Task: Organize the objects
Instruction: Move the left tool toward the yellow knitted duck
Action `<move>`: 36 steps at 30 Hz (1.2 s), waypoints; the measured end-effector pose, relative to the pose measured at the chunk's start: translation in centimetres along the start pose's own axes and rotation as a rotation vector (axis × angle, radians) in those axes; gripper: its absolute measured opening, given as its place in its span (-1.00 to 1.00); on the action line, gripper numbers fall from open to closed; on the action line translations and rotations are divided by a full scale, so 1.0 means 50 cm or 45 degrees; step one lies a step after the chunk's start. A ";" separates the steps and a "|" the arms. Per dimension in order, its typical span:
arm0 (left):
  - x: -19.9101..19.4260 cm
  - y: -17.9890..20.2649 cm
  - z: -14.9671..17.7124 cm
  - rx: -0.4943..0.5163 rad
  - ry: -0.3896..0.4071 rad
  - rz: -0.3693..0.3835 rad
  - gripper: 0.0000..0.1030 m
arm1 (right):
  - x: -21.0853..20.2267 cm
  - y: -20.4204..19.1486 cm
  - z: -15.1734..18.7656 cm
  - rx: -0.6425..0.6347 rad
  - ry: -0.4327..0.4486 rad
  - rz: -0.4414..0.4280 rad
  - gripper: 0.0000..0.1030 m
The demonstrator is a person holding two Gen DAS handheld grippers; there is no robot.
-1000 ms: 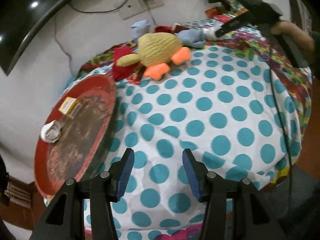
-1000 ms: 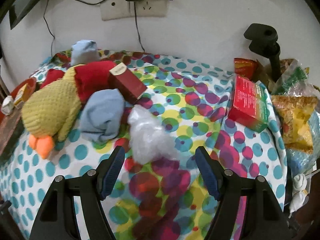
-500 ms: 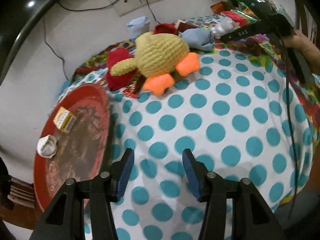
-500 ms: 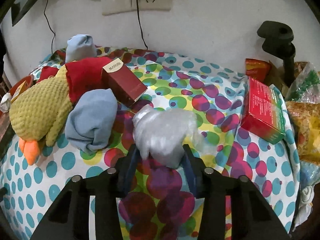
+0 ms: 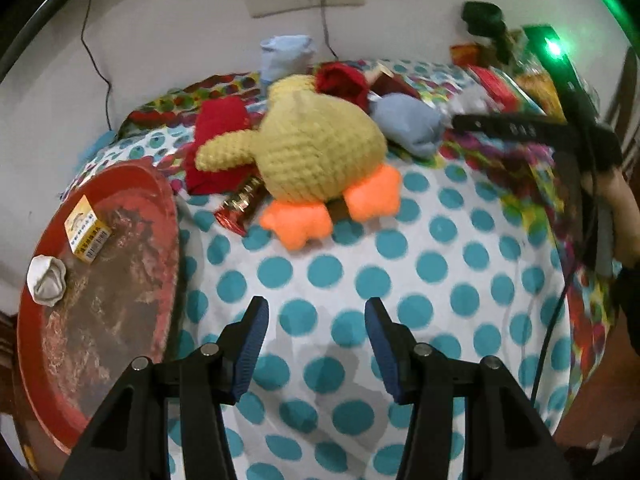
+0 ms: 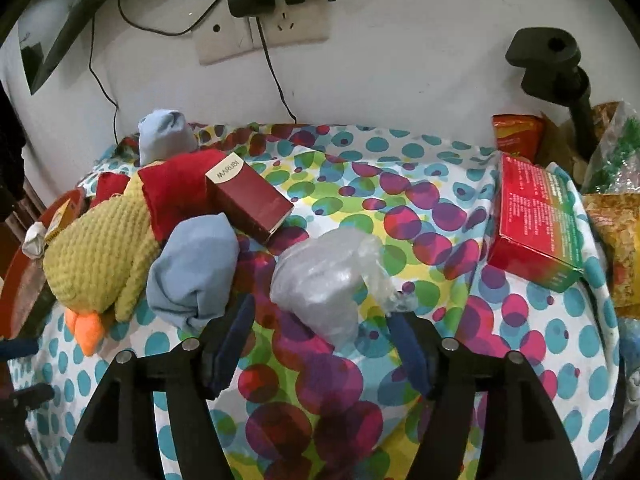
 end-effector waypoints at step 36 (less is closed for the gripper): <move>0.089 -0.025 -0.258 -0.184 -0.028 0.091 0.10 | 0.034 -0.021 0.003 -0.013 -0.044 0.042 -0.36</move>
Point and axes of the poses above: each gripper's, at about its wrist camera, not at the fingertips, and x roughly the way its jaws point, y to its right, z to its underside, the point moved 6 cm from there along x, roughly the way its jaws point, and after that the axes turned 2 degrees about y, right-handed, at the moved point
